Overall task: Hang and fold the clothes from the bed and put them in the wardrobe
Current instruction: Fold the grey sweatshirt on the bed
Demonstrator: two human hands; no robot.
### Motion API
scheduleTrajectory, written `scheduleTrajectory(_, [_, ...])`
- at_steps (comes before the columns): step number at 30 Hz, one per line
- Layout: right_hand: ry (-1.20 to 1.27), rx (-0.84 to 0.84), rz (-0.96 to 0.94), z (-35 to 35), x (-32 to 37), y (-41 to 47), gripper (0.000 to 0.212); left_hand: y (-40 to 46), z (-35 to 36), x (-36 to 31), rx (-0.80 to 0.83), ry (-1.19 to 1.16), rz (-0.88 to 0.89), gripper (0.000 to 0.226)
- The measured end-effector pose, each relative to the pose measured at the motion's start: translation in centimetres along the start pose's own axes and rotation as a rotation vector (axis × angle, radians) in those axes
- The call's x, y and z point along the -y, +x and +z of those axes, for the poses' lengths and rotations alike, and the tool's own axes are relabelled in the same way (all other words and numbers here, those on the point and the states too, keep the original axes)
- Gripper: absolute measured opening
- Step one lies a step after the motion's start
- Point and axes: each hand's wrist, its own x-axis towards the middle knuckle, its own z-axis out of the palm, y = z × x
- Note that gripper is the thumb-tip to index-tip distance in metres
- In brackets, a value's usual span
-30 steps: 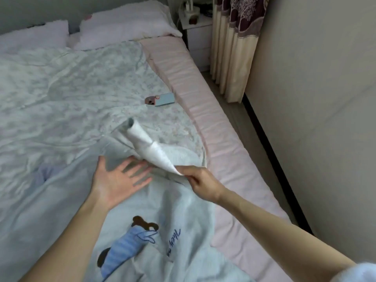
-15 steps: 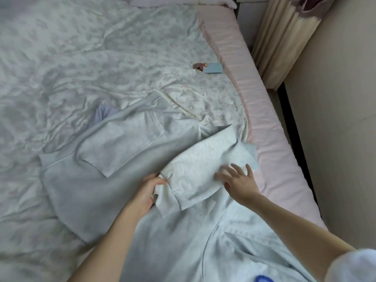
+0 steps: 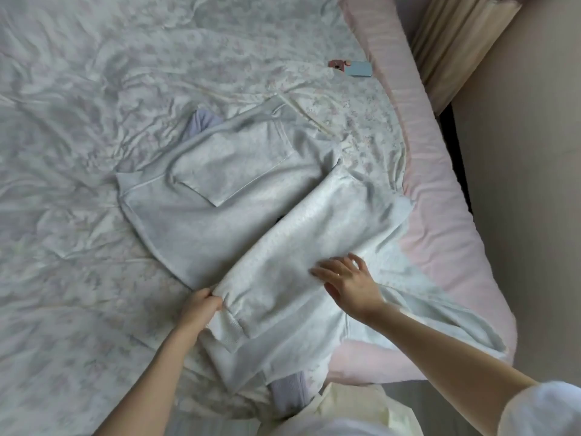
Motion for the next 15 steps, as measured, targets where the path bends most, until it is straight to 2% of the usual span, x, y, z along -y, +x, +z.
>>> scheduleTrajectory(3, [0.07, 0.221, 0.04, 0.8, 0.7, -1.5, 0.038, 0.8, 0.3, 1.9, -0.028, 0.231, 0.052, 0.035])
scheduleTrajectory(6, [0.182, 0.324, 0.204, 0.6, 0.7, -2.4, 0.043, 0.4, 1.6, 0.6, -0.097, 0.284, 0.094, 0.028])
scheduleTrajectory(10, [0.362, 0.202, 0.465, -0.3, -1.2, -2.3, 0.039, 1.2, 4.6, -3.5, -0.144, 0.331, 0.186, 0.041])
scheduleTrajectory(15, [0.678, -0.056, 0.987, -1.8, -7.1, -0.1, 0.034, 4.0, 9.4, -10.2, -0.13, 0.473, 0.293, 0.052])
